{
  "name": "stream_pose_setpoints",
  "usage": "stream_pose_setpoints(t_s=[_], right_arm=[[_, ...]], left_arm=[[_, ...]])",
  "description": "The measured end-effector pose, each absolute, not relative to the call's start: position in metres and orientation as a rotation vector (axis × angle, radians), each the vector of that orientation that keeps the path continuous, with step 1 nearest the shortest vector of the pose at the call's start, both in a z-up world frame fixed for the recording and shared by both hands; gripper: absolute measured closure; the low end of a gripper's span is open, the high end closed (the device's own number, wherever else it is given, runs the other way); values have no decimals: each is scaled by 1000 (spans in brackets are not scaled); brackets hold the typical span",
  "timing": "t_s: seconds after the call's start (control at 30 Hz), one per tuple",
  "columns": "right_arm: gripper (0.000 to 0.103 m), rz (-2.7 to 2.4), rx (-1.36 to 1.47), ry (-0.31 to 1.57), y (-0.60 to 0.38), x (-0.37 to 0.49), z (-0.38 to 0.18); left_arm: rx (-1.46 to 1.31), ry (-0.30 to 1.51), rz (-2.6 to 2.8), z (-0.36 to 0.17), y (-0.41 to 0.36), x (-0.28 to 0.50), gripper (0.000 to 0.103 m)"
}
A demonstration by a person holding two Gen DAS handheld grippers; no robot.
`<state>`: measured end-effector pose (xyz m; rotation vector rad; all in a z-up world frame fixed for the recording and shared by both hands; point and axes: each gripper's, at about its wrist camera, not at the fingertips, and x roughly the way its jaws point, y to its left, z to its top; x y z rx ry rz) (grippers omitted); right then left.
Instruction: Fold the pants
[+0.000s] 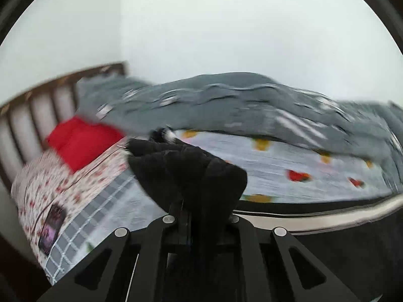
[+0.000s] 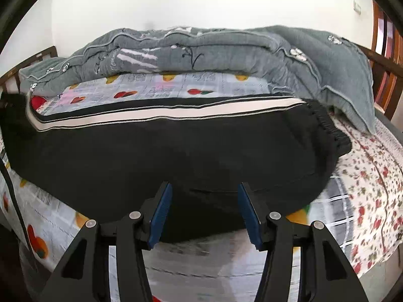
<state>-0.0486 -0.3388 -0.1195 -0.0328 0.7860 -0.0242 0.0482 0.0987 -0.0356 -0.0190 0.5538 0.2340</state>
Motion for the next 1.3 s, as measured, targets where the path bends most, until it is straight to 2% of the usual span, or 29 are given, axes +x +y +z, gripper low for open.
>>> stream_pose_setpoints(t_s=[0.13,0.33,0.4,0.53,0.6,0.67,0.73,0.9,1.03,1.27,1.3], right_arm=[[49,-16,1,760,-369,-64,-117],[49,-20,39,760,-405,-85,-125],[49,-23,46,772,-413,-90,-130],[49,-35,50,784,-420,-96,-135],[49,-19,50,772,-419,-99,-132],[49,-7,46,756,-413,-98,-128],[49,16,38,738,-403,-94,-123],[49,89,46,698,-367,-77,-111],[50,140,99,708,-329,-52,-107],[70,133,25,713,-255,-2,-106],[78,129,17,720,-250,3,-110]], left_arm=[[52,575,83,-49,-6,45,93],[174,727,-176,-124,-142,20,93],[224,790,-203,-146,-173,10,93],[341,744,-140,-157,-195,-4,90],[279,770,-187,-151,-185,-6,79],[193,804,-249,-144,-162,-9,49],[99,813,-314,-137,-139,-21,35],[61,737,-316,-129,-91,-60,32],[29,745,-212,-126,-32,-64,32],[-110,771,-45,-113,62,-11,32],[-129,777,-61,-120,68,-6,32]])
